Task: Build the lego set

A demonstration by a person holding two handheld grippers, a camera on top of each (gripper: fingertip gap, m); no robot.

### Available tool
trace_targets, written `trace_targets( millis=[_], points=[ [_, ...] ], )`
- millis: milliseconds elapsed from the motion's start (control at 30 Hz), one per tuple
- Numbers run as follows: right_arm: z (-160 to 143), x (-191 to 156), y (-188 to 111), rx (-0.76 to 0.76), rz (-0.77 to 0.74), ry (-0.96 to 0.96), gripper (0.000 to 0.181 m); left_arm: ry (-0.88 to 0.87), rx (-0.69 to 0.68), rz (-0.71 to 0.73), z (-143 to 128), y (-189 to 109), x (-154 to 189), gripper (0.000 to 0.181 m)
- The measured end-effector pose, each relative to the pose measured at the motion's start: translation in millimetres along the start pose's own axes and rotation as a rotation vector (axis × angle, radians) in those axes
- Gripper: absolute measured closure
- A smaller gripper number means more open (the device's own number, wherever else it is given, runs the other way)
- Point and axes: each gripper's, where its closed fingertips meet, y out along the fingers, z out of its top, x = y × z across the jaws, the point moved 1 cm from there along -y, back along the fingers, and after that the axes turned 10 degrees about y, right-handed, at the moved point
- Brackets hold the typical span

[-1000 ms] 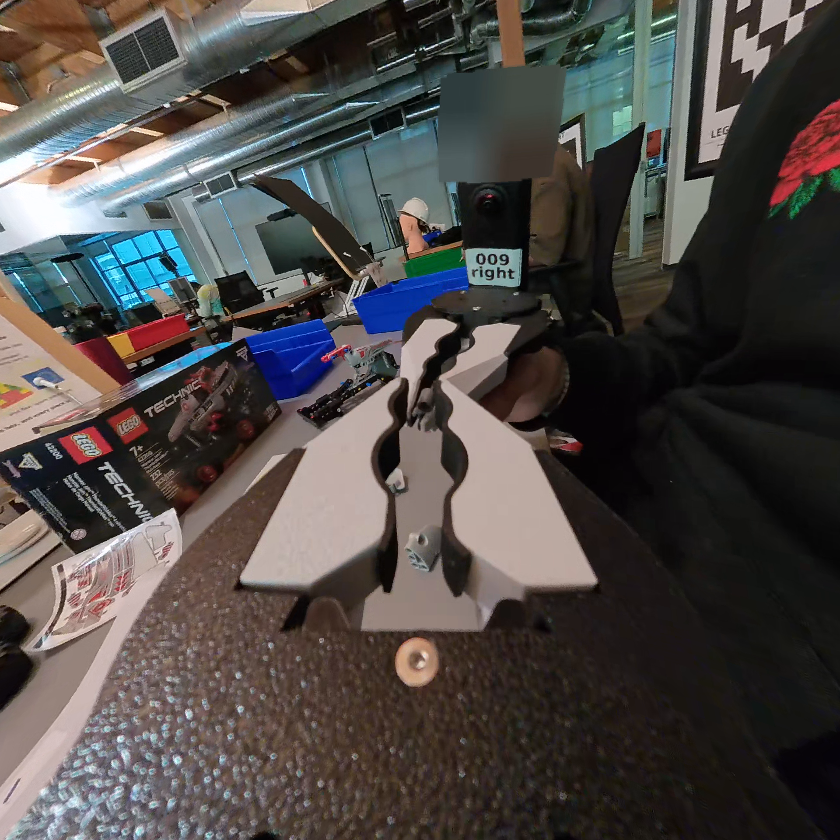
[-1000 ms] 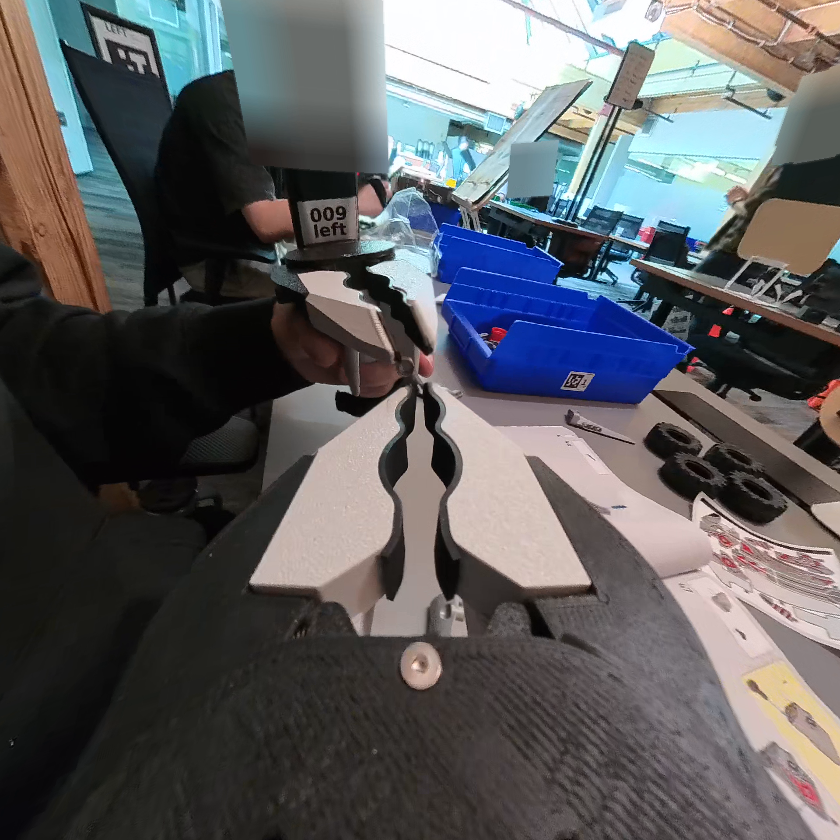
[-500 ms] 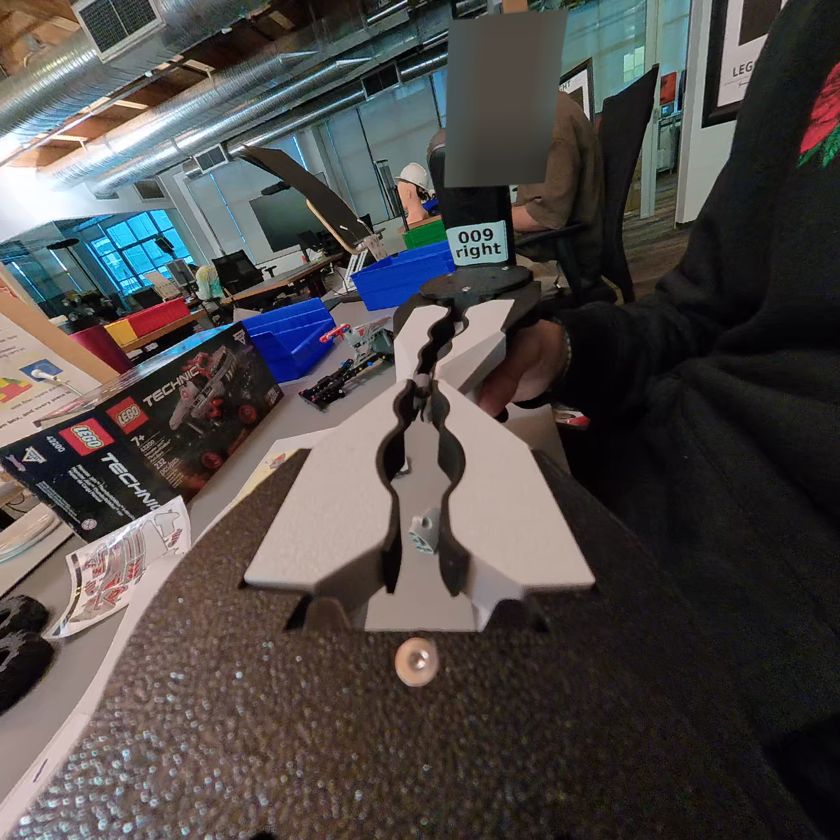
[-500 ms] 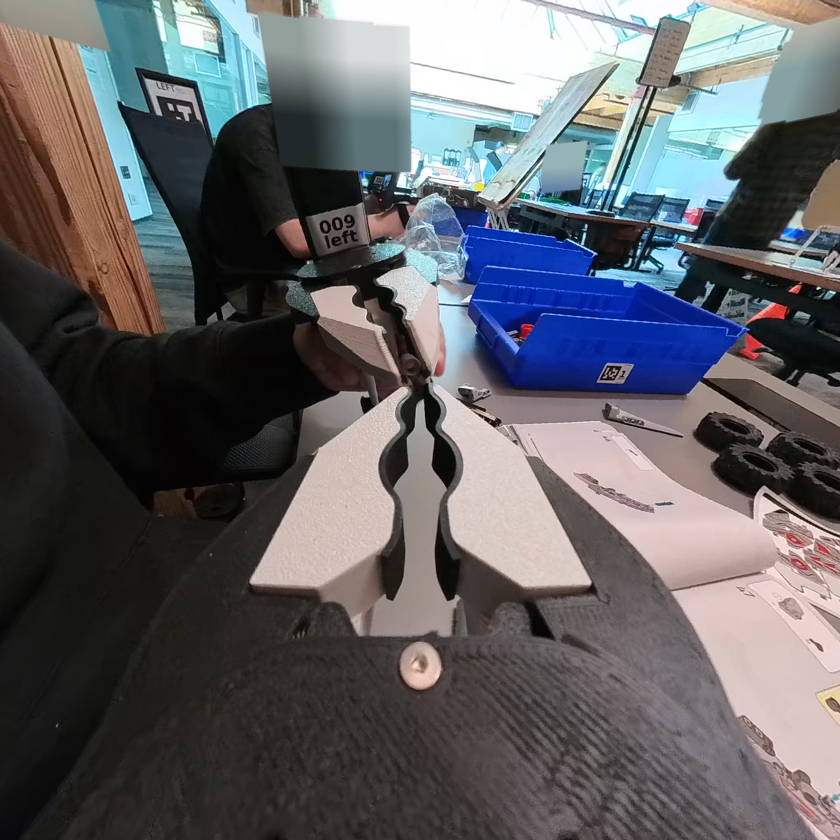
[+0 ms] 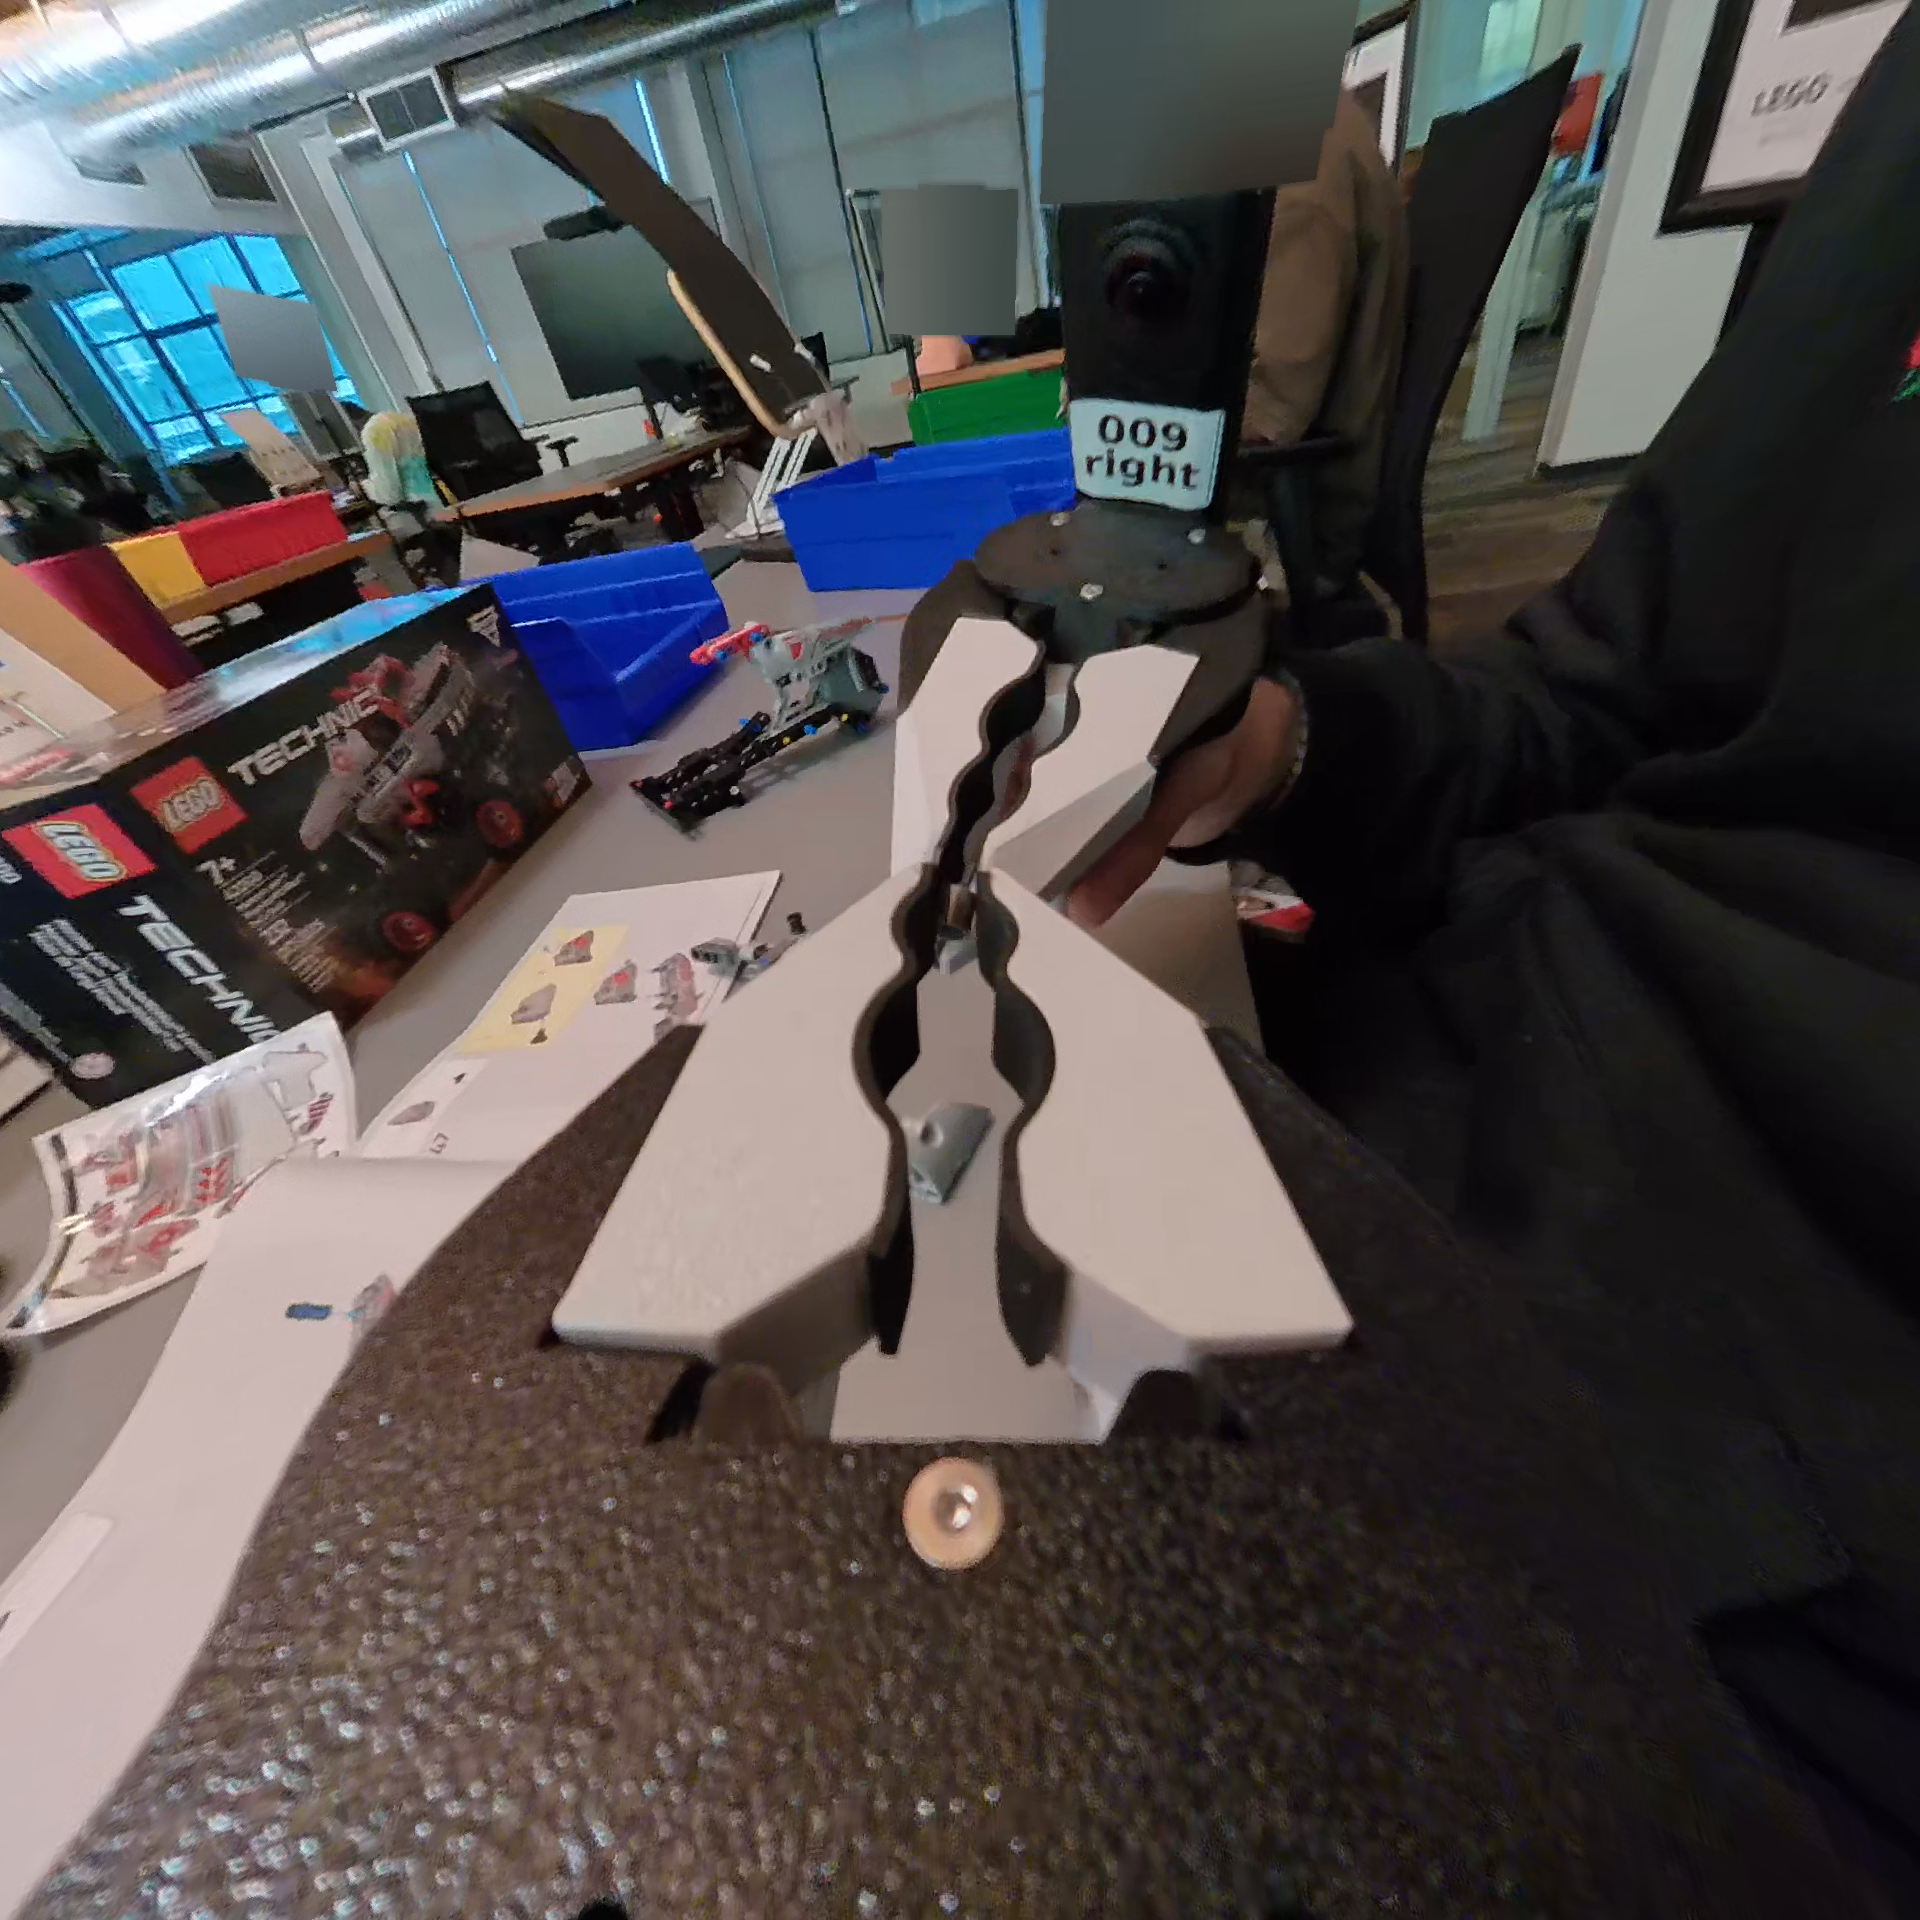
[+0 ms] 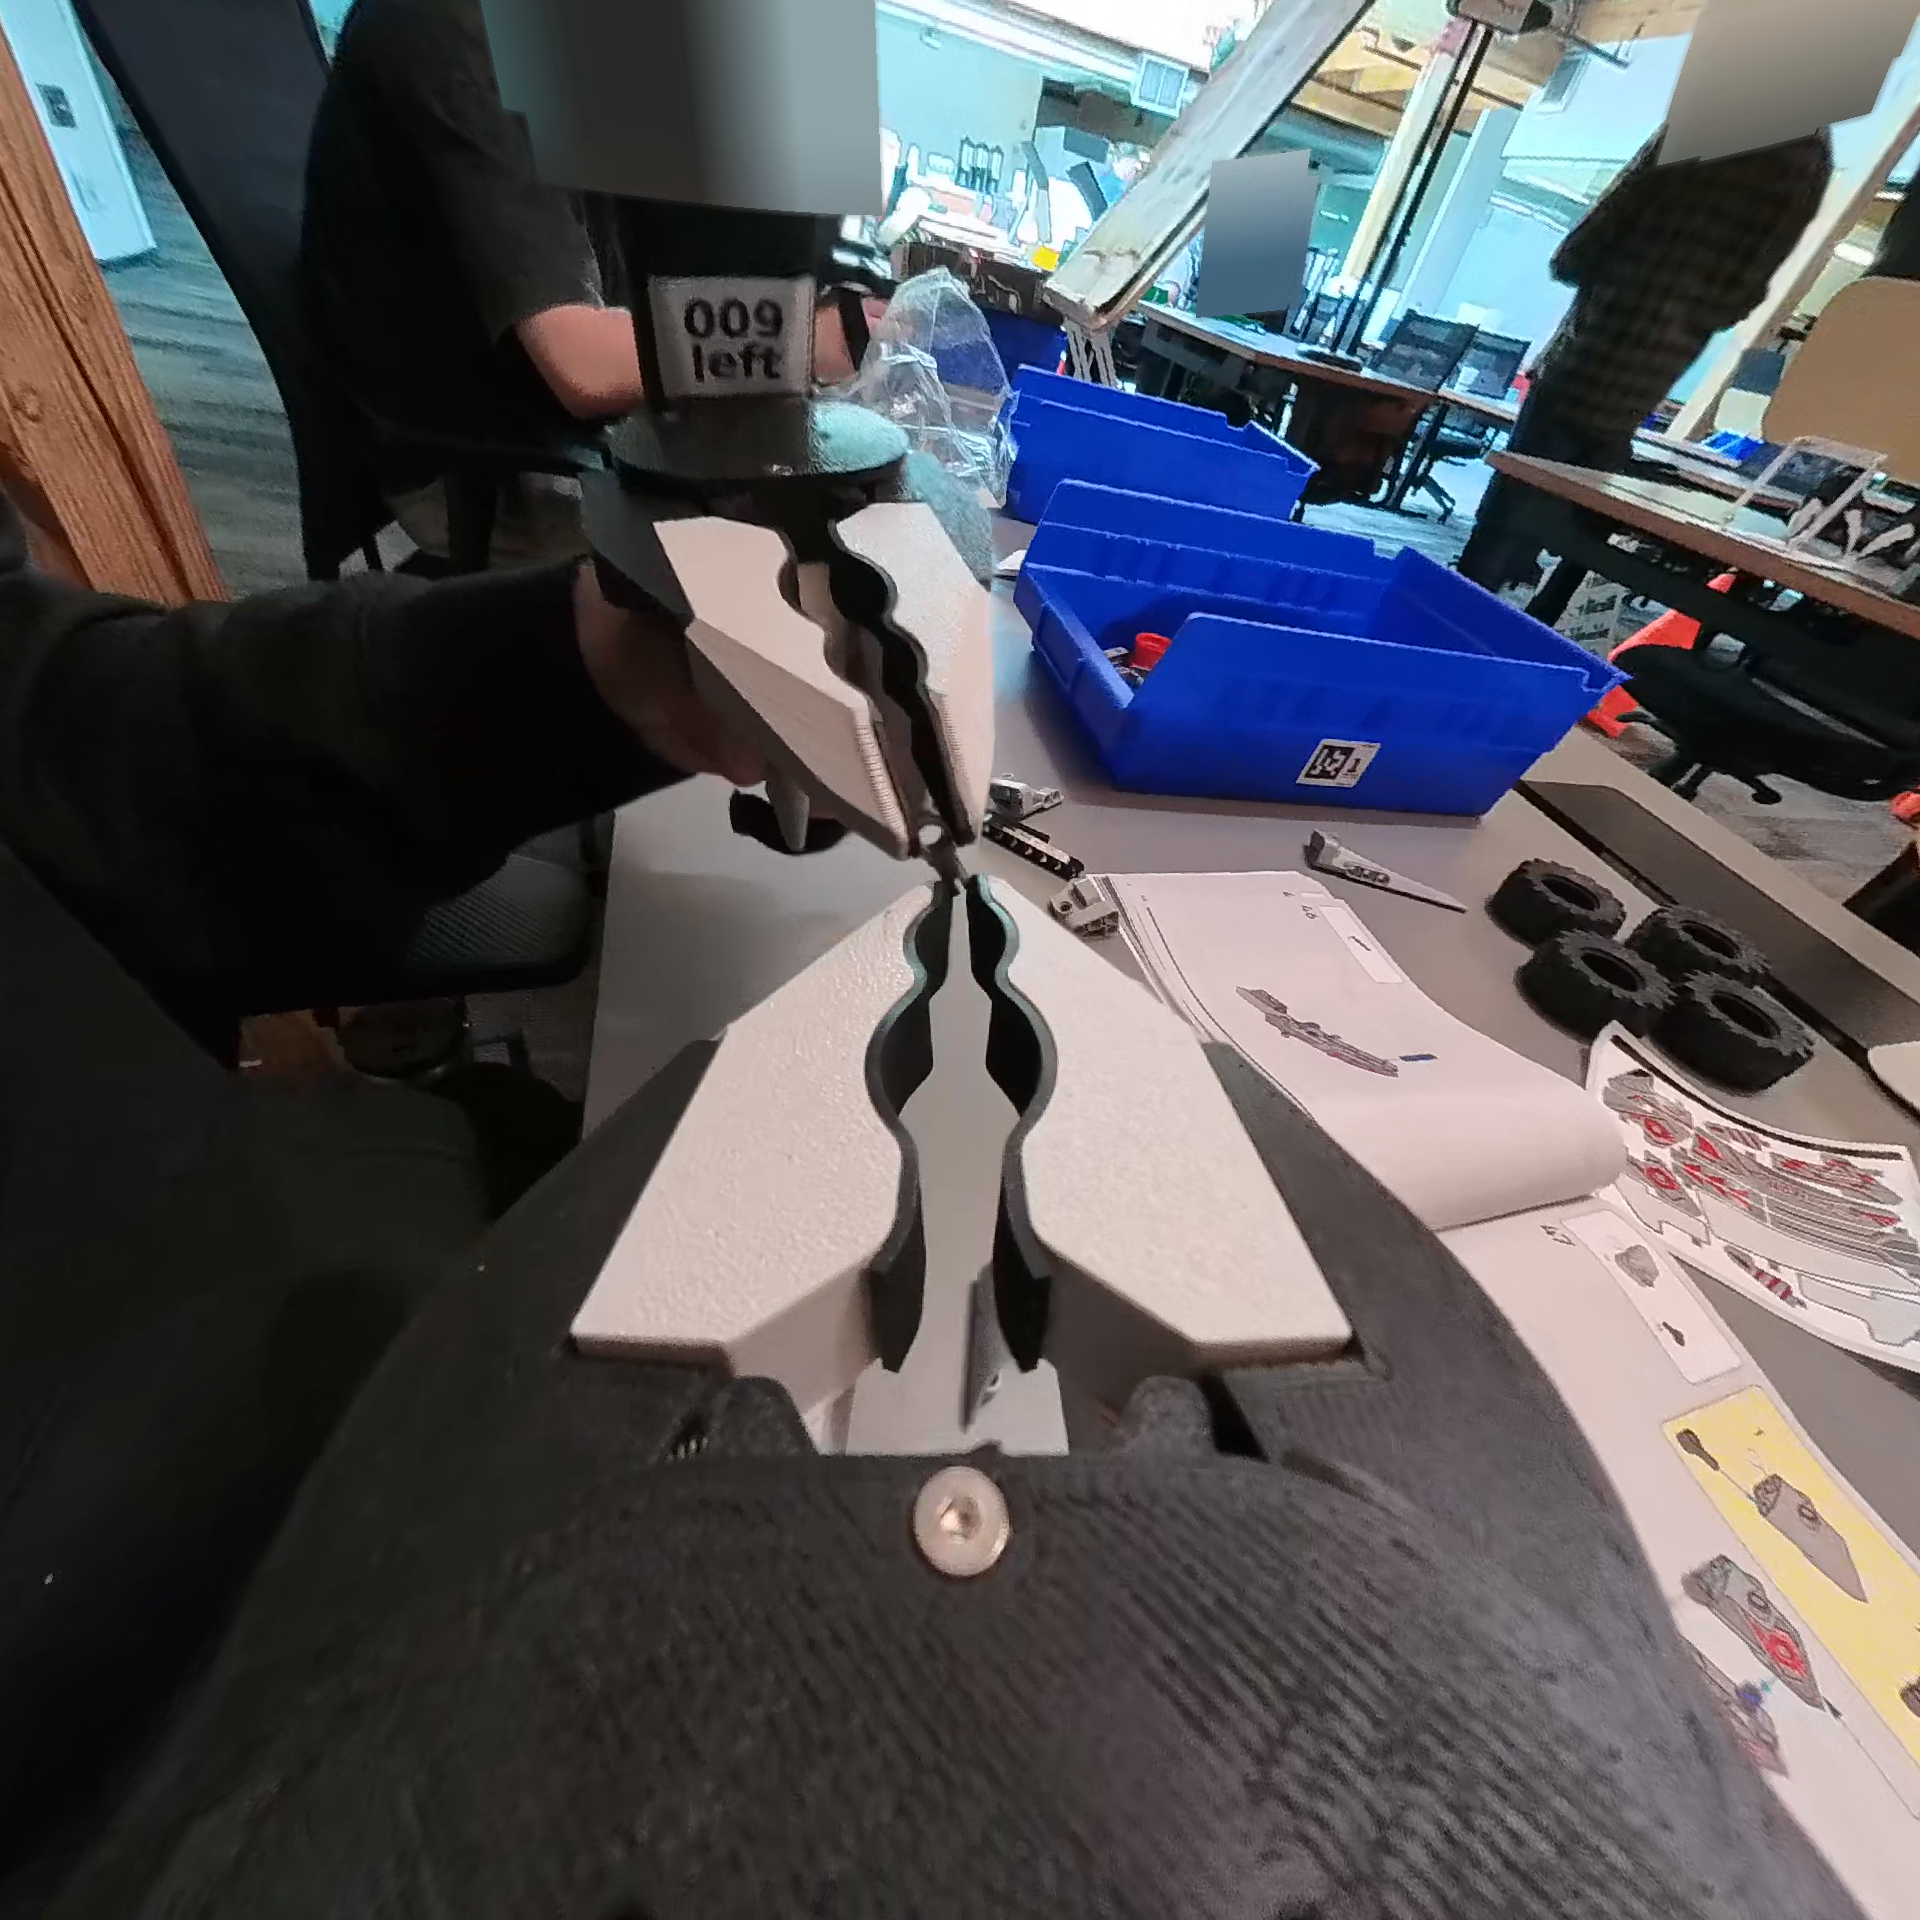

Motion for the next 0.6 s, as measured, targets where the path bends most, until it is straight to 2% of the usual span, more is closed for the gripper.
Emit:
trace_targets(
  millis=[233, 600],
  points=[
    [-3.7, 2.7, 2.7, 0.001, 0.006, 0.046, 0.179, 0.043, -0.038, 0.031, -2.5, 2.4, -1.0, 0.178],
    [-7.8, 8.0, 1.7, -0.009, 0.003, 0.066, 0.179, -0.07, -0.021, 0.022, -8.8, 4.1, -5.0, 0.177]
  ],
)
